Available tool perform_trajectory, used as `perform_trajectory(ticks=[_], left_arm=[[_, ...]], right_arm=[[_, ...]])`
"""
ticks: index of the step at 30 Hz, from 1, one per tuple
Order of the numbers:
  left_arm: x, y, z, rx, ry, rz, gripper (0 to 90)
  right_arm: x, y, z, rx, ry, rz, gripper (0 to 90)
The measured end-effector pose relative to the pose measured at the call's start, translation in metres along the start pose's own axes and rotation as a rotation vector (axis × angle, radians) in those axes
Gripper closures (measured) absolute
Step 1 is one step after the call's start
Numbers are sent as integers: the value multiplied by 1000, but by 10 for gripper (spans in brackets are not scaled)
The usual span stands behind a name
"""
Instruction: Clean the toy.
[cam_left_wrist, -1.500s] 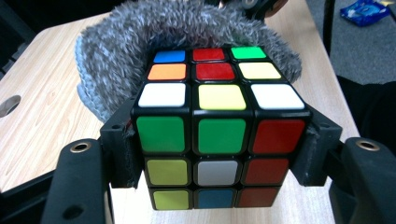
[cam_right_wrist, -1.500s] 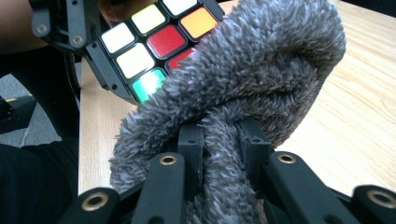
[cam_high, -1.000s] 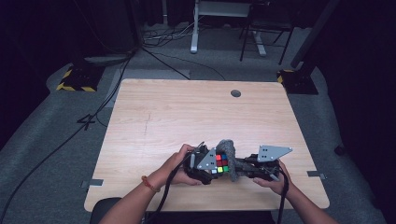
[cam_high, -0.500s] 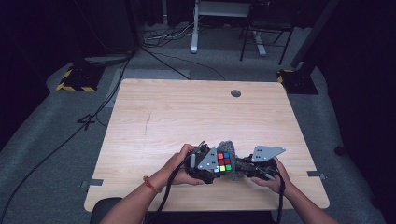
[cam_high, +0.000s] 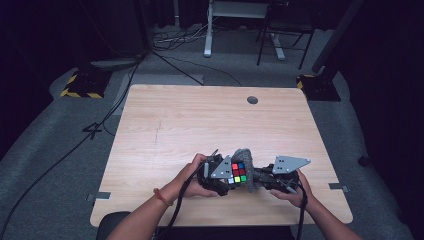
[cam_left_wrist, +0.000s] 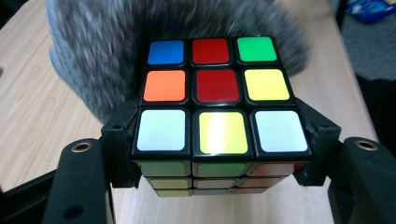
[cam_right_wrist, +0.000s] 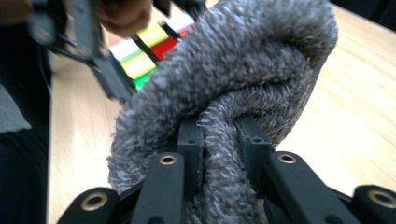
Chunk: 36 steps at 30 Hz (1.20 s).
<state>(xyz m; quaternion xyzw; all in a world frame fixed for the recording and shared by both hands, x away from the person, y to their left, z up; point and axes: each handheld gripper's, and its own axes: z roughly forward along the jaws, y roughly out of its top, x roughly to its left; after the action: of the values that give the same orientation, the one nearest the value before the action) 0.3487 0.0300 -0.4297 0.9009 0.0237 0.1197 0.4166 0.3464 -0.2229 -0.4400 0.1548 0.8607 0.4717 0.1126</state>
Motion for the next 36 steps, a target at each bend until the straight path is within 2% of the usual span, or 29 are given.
perform_trajectory(ticks=[2, 4, 9, 13, 16, 17, 18, 20, 22, 25, 28, 30, 32, 36], left_arm=[[-1, 2, -1, -12, -2, 14, 333], [-1, 3, -3, -19, -9, 9, 332], [4, 1, -8, -43, 0, -11, 333], [5, 0, -9, -35, 10, -9, 333], [7, -2, -8, -22, 12, -17, 333], [6, -3, -4, 9, 18, -3, 333], [5, -4, -4, 10, 17, -5, 333], [3, -3, -3, -2, 9, -4, 333], [2, -2, -3, -6, 8, 0, 333], [-3, 1, -3, -22, -22, 8, 333], [-8, 6, -5, -42, -23, 25, 333], [-7, 9, -9, -69, -20, 18, 333], [-3, 10, -14, -92, -5, 5, 333], [2, 7, -16, -81, 8, 3, 333]], right_arm=[[-1, -3, 7, 44, 2, 10, 749], [-1, -6, 12, 84, 9, 10, 749], [1, -9, 19, 117, 49, 25, 748], [3, -7, 17, 109, 42, 12, 748], [3, -3, 9, 53, 40, 17, 748], [3, 0, 3, 17, 33, 13, 748], [3, 2, 0, -3, 34, 15, 748], [4, 3, -2, -11, 25, 10, 747], [3, 2, -2, -11, 11, 13, 744], [2, 2, 0, 4, -22, 9, 741], [-1, 0, 3, 25, -22, 14, 742], [0, -2, 6, 54, -10, 14, 743], [3, -5, 13, 101, 26, 6, 743], [7, -4, 17, 111, 48, -7, 743]])
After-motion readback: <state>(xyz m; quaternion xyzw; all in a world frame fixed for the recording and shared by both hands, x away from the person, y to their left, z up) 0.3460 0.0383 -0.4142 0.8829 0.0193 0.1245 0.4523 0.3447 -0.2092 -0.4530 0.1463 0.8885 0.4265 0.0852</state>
